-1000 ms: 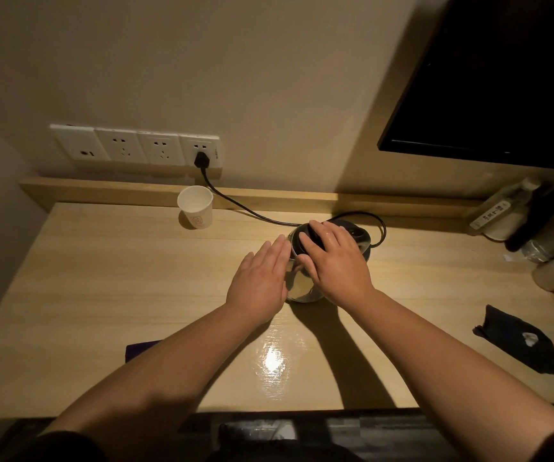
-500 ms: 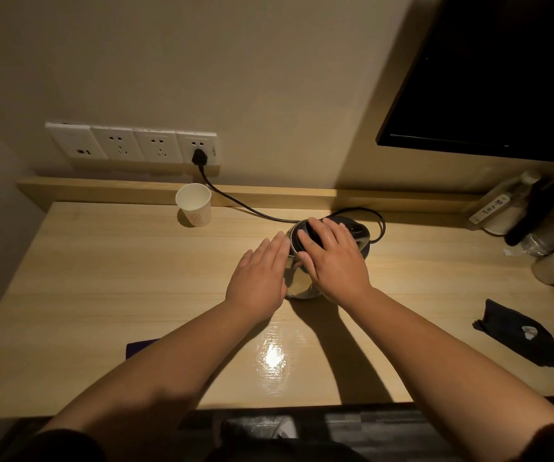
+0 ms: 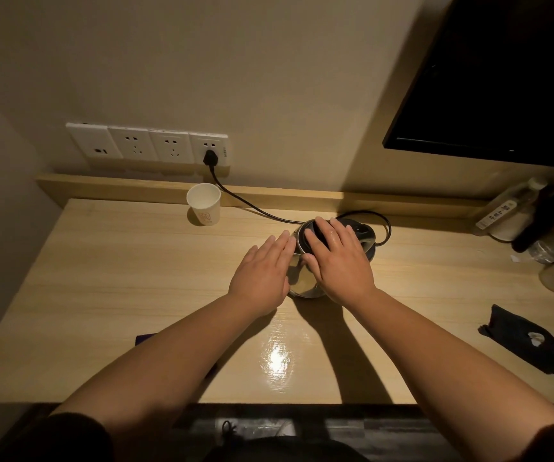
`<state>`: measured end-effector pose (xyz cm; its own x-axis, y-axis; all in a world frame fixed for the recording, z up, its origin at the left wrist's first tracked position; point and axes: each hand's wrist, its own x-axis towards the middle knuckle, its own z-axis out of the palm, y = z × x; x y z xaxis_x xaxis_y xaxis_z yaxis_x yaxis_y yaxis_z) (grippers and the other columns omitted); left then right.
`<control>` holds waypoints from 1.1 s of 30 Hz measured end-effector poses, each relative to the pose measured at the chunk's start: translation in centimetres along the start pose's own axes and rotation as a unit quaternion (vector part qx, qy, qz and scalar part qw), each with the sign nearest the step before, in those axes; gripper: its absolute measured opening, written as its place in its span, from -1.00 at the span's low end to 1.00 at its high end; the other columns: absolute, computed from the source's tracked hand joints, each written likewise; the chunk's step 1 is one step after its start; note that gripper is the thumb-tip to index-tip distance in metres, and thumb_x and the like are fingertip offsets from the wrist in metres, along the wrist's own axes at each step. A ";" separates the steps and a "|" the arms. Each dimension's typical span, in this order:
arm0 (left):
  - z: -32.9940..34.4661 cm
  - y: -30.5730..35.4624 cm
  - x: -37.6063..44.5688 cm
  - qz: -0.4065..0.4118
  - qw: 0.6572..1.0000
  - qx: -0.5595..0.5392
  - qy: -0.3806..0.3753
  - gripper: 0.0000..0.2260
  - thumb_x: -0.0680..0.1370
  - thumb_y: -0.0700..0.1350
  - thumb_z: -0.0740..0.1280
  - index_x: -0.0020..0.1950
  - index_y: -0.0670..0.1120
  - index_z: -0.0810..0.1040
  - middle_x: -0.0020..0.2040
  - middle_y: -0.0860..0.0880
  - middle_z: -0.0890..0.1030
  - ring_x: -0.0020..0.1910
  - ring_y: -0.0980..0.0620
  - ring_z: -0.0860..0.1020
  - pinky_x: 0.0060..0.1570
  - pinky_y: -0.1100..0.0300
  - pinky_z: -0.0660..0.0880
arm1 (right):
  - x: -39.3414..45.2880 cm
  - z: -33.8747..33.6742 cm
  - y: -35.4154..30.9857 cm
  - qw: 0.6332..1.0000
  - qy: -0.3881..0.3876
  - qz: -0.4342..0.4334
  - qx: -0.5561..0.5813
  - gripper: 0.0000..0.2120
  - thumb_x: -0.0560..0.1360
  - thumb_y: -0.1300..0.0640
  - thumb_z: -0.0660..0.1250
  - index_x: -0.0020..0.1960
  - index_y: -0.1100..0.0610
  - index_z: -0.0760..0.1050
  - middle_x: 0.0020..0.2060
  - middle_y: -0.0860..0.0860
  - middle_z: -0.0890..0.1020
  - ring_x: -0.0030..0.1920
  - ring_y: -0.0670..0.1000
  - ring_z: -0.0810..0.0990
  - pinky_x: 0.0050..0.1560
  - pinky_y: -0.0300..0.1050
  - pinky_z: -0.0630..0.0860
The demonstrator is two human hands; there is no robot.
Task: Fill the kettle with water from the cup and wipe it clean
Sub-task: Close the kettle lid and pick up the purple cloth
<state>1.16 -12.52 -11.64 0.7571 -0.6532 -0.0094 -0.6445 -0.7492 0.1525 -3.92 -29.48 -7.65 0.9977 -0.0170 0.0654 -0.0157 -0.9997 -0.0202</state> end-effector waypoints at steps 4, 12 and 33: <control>0.5 -1.7 -3.3 -0.031 0.999 -0.023 0.000 -0.35 0.61 0.02 0.18 0.58 0.05 -0.13 0.60 -0.02 -0.07 0.55 -0.04 -0.03 0.45 0.04 0.01 | 0.1 0.0 0.2 1.000 -0.009 -0.005 -0.011 -0.42 0.62 -0.19 -0.07 0.51 0.08 0.31 0.50 0.13 0.33 0.51 0.21 0.21 0.50 0.16 0.06; 4.0 -7.5 -13.9 -0.153 0.982 -0.030 -0.108 -0.44 0.62 0.04 0.12 0.58 -0.02 0.00 0.59 -0.03 -0.01 0.54 -0.03 -0.01 0.46 0.03 -0.01 | 0.2 0.6 0.4 1.000 0.000 -0.010 -0.006 -0.39 0.60 -0.24 -0.04 0.50 0.10 0.30 0.49 0.16 0.32 0.50 0.23 0.18 0.49 0.22 0.05; 7.0 -14.9 -19.1 0.058 0.983 0.063 -0.165 -0.30 0.57 0.31 0.01 0.57 -0.10 0.08 0.56 -0.14 0.14 0.51 -0.13 0.12 0.45 -0.07 0.00 | -12.7 12.8 -11.6 0.966 -0.255 -0.010 0.035 -0.36 0.64 -0.20 -0.03 0.60 0.12 0.02 0.60 0.17 0.01 0.57 0.23 -0.07 0.52 0.17 -0.06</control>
<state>-4.46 10.32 -20.64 0.6150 -0.7193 -0.3231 -0.7481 -0.6617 0.0491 -15.55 -17.39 -21.05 0.9010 0.0315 -0.4327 -0.0097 -0.9957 -0.0926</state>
